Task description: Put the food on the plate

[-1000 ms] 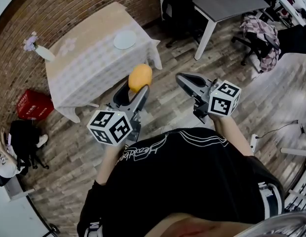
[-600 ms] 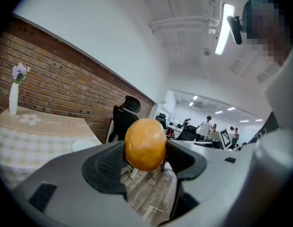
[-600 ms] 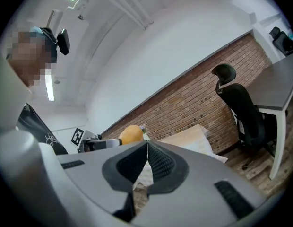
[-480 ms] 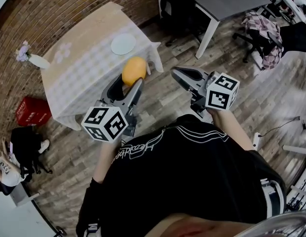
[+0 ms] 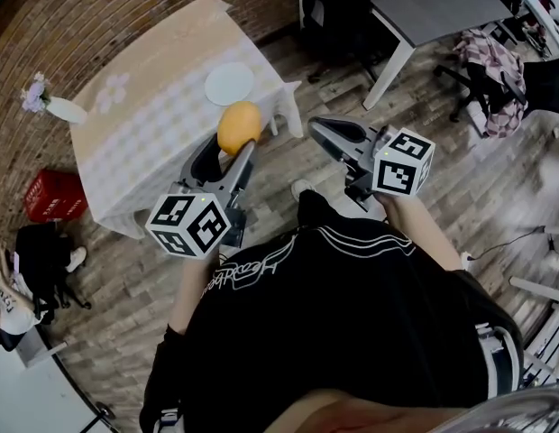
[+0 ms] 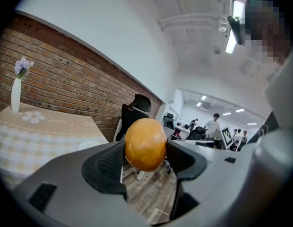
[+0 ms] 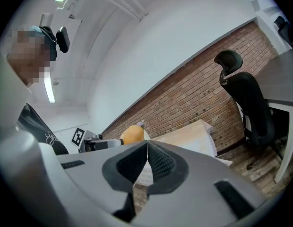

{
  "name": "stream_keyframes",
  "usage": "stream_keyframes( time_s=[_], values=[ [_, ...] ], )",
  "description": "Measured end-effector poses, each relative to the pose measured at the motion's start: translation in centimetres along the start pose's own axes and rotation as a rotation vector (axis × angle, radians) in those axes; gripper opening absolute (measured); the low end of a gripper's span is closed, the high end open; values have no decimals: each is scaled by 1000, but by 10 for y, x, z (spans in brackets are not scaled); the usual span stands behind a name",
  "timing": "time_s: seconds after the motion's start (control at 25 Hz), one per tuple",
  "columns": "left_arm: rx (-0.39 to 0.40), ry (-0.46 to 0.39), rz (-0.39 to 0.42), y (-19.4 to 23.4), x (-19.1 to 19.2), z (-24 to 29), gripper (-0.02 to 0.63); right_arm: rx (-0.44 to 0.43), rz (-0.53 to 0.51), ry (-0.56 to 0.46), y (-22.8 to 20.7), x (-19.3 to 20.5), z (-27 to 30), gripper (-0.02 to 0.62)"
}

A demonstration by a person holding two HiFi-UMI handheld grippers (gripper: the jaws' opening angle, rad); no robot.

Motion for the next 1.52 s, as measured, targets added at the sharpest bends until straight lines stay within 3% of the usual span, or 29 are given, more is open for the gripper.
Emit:
stream_keyframes(
  time_s=[0.4, 1.04, 1.52],
  values=[
    [-70, 28, -61, 52, -15, 58, 275, -39, 42, 63, -67, -25, 48, -3],
    [-164, 69, -40, 120, -28, 128, 275, -54, 97, 134, -143, -35, 104, -3],
    [-235, 138, -33, 168, -16, 165, 275, -36, 155, 165, -180, -23, 118, -3]
  ],
)
Point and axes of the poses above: the fingertips, and each gripper's own axes: z forward along the fingers, y to its left, x out of its underside, the point moved 7 cm from there along -z, backward along the fingers, and after that the axes turned 3 degrees about y, right-handed, at the moved point
